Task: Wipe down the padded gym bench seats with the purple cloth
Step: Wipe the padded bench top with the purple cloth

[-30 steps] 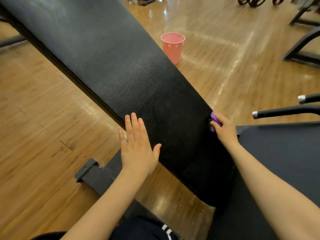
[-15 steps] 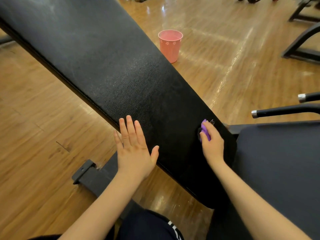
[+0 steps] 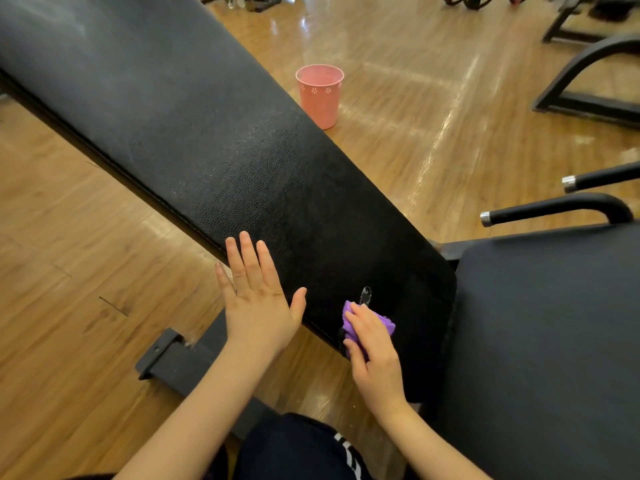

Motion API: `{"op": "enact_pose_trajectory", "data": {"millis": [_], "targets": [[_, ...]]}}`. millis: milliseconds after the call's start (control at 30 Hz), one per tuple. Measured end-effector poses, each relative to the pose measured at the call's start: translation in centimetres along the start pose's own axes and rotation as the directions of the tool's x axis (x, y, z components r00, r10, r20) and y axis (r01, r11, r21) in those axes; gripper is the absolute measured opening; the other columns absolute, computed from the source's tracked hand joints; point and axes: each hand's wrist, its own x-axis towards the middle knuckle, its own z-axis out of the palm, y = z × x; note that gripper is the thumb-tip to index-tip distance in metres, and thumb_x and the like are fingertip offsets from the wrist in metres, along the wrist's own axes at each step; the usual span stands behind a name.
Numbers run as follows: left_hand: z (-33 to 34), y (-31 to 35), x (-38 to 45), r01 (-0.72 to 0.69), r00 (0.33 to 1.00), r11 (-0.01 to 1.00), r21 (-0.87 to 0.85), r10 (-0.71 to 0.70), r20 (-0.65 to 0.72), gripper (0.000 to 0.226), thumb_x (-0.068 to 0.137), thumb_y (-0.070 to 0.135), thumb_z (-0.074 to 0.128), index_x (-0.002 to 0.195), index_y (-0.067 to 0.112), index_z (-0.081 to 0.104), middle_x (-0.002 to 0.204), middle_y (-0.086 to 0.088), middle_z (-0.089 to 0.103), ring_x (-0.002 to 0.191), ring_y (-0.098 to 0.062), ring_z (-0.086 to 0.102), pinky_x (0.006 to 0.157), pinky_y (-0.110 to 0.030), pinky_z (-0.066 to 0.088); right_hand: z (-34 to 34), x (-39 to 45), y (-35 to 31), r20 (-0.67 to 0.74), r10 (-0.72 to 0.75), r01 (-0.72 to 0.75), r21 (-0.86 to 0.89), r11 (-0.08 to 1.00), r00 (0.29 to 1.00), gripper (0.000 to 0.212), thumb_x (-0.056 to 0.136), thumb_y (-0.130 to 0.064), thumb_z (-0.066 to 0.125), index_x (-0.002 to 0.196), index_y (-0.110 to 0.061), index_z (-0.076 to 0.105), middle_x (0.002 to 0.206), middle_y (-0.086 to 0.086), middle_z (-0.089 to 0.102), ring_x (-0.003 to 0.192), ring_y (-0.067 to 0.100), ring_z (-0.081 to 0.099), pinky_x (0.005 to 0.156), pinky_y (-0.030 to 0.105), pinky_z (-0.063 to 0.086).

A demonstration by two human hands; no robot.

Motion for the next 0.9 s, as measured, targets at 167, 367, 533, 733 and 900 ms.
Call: {"op": "enact_pose_trajectory", "data": {"millis": [167, 367, 533, 733, 900], "targets": [[0.1, -0.2, 0.0, 0.0, 1.0, 1.0, -0.003, 0.0, 0.014, 0.102, 0.079, 0.05, 0.064, 0.146, -0.003, 0.008, 0.153, -0.028, 0.003, 0.142, -0.037, -0.023, 0.112, -0.054, -0.004, -0.3, -0.1, -0.1, 0.023, -0.02, 0.021, -0.025, 0.999, 1.0, 0.041, 0.088, -0.019, 0.049, 0.126, -0.006, 0.056, 0.132, -0.002, 0.05, 0.128, 0.007, 0.041, 0.11, 0.015, 0.025], [-0.1, -0.4, -0.2, -0.014, 1.0, 0.999, -0.044, 0.015, 0.009, 0.101, 0.079, 0.048, 0.064, 0.145, -0.009, 0.013, 0.153, -0.032, 0.007, 0.142, -0.035, -0.022, 0.109, -0.06, 0.005, -0.6, -0.7, -0.5, 0.083, -0.037, 0.042, -0.048, 0.998, 0.996, 0.046, 0.086, -0.02, 0.05, 0.131, -0.013, 0.05, 0.135, -0.004, 0.048, 0.131, 0.007, 0.038, 0.112, 0.017, 0.021], [-0.2, -0.6, -0.3, -0.01, 1.0, 0.996, -0.089, 0.012, 0.02, 0.092, 0.086, 0.048, 0.06, 0.146, -0.006, 0.014, 0.154, -0.031, 0.008, 0.144, -0.034, -0.019, 0.109, -0.062, 0.006, -1.6, -1.6, 0.5, 0.184, -0.027, 0.035, -0.038, 0.999, 0.983, 0.053, 0.085, -0.025, 0.053, 0.136, -0.019, 0.042, 0.139, -0.006, 0.045, 0.134, 0.006, 0.036, 0.112, 0.02, 0.022], [-0.4, -0.4, -0.4, -0.007, 0.999, 0.995, -0.102, 0.011, 0.039, 0.089, 0.084, 0.053, 0.032, 0.145, -0.01, 0.017, 0.153, -0.033, 0.009, 0.145, -0.041, -0.007, 0.108, -0.065, 0.008, -4.9, -3.8, 4.6, 0.158, 0.224, -0.215, -0.072, 0.974, 0.962, 0.054, 0.086, -0.017, 0.061, 0.137, -0.022, 0.043, 0.14, -0.021, 0.04, 0.133, -0.002, 0.033, 0.111, 0.02, 0.026], [-1.0, 0.3, -0.2, 0.013, 0.998, 0.994, -0.107, -0.005, 0.069, 0.097, 0.075, 0.035, 0.074, 0.142, -0.014, 0.024, 0.15, -0.036, 0.015, 0.142, -0.046, 0.003, 0.107, -0.066, 0.01, -5.2, -4.2, 5.0, 0.139, 0.317, -0.306, -0.096, 0.947, 0.938, 0.062, 0.086, -0.004, 0.063, 0.134, -0.031, 0.036, 0.137, -0.02, 0.041, 0.133, -0.002, 0.03, 0.107, 0.005, 0.017]]}}
